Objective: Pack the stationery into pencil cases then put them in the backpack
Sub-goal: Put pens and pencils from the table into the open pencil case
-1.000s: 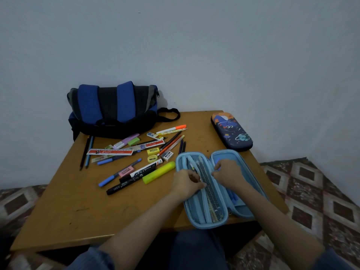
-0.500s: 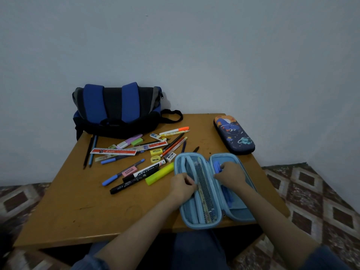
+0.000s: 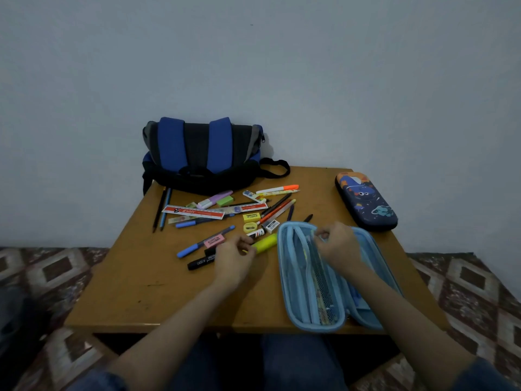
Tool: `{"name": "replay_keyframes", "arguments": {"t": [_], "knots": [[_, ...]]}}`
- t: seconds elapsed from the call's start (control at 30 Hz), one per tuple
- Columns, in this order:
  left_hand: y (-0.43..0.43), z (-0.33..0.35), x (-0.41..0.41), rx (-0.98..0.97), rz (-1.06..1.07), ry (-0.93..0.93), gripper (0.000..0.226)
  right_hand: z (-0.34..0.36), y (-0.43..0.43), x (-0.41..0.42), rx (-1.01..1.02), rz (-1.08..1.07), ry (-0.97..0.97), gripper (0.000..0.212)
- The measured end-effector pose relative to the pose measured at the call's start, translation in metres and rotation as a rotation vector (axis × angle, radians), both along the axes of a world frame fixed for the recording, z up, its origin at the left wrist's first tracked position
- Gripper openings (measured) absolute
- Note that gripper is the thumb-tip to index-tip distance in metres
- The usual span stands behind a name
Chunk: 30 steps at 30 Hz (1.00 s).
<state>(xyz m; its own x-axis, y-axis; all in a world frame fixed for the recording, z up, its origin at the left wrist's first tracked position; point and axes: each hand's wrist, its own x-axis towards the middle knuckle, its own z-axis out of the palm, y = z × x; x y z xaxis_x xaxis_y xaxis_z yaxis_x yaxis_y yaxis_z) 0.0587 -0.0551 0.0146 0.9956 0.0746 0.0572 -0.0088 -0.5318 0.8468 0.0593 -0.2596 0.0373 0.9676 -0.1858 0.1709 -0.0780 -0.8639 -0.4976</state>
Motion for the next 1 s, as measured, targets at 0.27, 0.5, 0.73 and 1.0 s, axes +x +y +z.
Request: {"name": "replay_keyframes", "arguments": {"t": [0.27, 0.5, 0.73, 1.0], "knots": [[0.128, -0.021, 0.004, 0.405, 0.26, -0.05, 0.03, 0.014, 0.105, 0.017, -0.076, 0.399, -0.052, 0.023], [0.165, -0.051, -0.01, 0.551, 0.212, 0.002, 0.037, 0.001, 0.177, 0.033, -0.269, 0.573, -0.041, 0.028], [0.162, -0.053, -0.011, 0.536, 0.222, -0.014, 0.038, -0.011, 0.217, 0.047, -0.593, 0.597, 0.069, 0.032], [0.164, -0.054, -0.011, 0.514, 0.218, -0.027, 0.038, -0.021, 0.232, 0.053, -0.733, 0.628, 0.033, 0.026]]}}
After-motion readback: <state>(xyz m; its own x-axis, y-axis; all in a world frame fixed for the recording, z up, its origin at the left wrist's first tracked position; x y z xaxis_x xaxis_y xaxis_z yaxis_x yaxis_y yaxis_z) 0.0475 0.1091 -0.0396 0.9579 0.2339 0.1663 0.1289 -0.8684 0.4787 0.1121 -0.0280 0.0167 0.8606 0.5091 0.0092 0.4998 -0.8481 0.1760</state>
